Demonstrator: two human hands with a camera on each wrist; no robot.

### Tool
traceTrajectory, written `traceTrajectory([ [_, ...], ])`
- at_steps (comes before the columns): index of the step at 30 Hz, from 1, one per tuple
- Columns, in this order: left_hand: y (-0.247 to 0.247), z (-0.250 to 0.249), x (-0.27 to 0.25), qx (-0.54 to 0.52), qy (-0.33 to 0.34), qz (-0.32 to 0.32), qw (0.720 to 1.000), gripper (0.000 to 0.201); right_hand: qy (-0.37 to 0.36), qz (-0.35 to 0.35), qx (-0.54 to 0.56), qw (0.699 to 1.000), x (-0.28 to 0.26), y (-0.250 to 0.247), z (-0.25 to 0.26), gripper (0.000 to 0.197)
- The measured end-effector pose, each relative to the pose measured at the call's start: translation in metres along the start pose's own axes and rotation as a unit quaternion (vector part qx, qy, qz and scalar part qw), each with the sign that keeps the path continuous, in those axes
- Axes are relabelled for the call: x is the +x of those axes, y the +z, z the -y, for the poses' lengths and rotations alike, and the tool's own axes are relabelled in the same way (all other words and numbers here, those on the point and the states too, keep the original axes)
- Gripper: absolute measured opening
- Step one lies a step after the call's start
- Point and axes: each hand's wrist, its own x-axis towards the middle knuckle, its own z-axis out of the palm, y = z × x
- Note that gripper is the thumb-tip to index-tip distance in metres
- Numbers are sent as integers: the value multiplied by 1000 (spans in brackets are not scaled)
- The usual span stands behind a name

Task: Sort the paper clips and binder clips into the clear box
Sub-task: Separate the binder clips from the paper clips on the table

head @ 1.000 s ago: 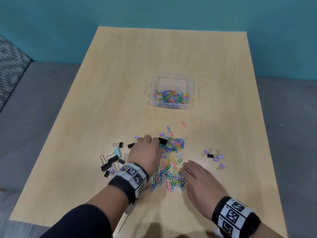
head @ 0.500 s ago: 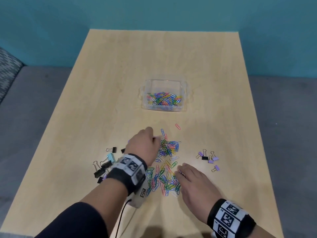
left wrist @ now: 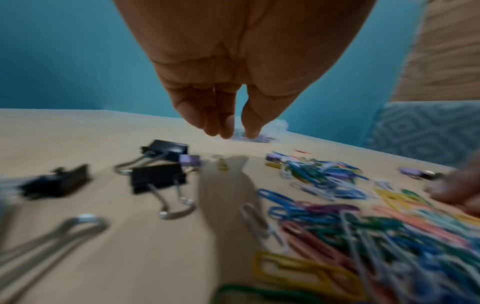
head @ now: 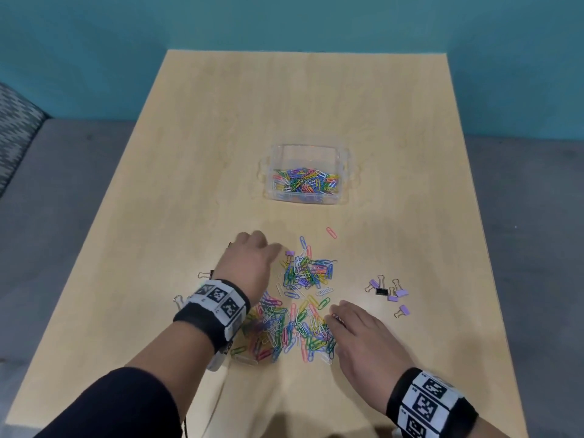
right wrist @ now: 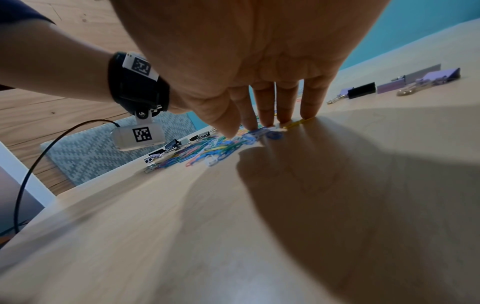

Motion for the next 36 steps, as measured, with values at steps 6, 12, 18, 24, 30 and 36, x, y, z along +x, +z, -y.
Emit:
traceTrajectory([
  [6,4,-16,16,29,60,42,997,49,-2,-4,1,1000,0,-2,1,50],
  [12,-4,-2,12,29,-41,50,997,40,3,-3,-1,1000,0,-5,3,47],
  [18,-3,-19,-20,14,32,12,999,56,10,2,-3,1000,12,-14,7,51],
  [24,21,-56,-47,25,78,38,996,68,-19,17,-50,998,40,-24,12,53],
  [30,21,-61,-54,-7,56,37,998,66,27,33,-69,997,52,-23,5,60],
  [36,19,-61,-57,-28,27,27,999,60,14,33,-74,997,50,-20,6,66],
])
